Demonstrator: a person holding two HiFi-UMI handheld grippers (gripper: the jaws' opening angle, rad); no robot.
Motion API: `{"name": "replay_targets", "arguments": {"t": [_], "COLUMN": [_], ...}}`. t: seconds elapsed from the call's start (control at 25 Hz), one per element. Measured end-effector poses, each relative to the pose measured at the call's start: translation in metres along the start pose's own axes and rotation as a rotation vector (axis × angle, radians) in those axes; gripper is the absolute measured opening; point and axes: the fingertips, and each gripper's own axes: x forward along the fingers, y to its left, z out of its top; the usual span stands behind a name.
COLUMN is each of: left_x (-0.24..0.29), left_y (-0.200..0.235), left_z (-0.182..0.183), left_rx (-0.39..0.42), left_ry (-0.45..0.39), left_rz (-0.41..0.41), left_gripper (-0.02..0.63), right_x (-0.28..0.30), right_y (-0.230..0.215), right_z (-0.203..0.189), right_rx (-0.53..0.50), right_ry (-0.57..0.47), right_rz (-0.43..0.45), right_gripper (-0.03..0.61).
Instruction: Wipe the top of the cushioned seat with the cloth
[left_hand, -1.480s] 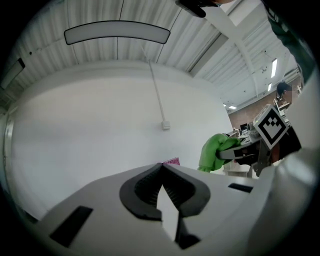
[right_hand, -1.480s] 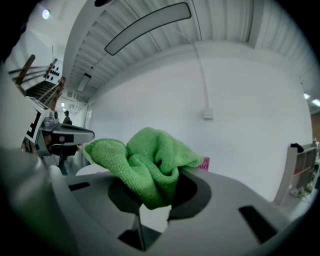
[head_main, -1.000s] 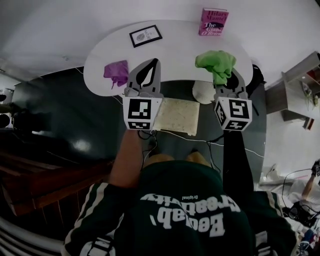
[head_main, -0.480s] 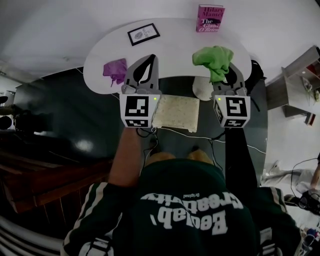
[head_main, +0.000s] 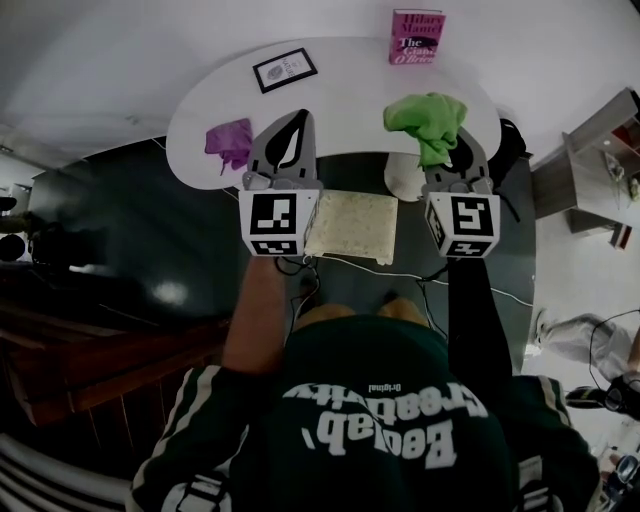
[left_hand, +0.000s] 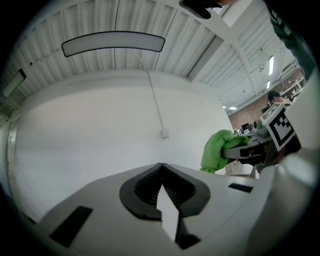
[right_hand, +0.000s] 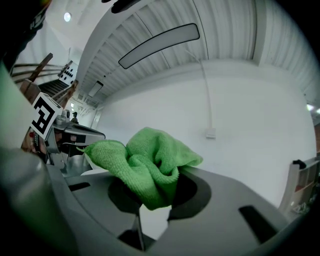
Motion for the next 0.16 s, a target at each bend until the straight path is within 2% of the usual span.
{"name": "replay_targets", "arguments": {"t": [0.16], "left_x": [-0.0043], "left_y": [-0.0041], "left_z": [-0.0005], "left_rx": [-0.011], "left_ry": [0.003], "left_rz": [0.000], "left_gripper": [0.015], "right_x": [-0.0062], "right_y": [-0.0014], "right_z": [-0.0036], "right_rx": [0.011], "right_ry": [0.006], "right_rz": [-0.001], "right_gripper": [0.091]}}
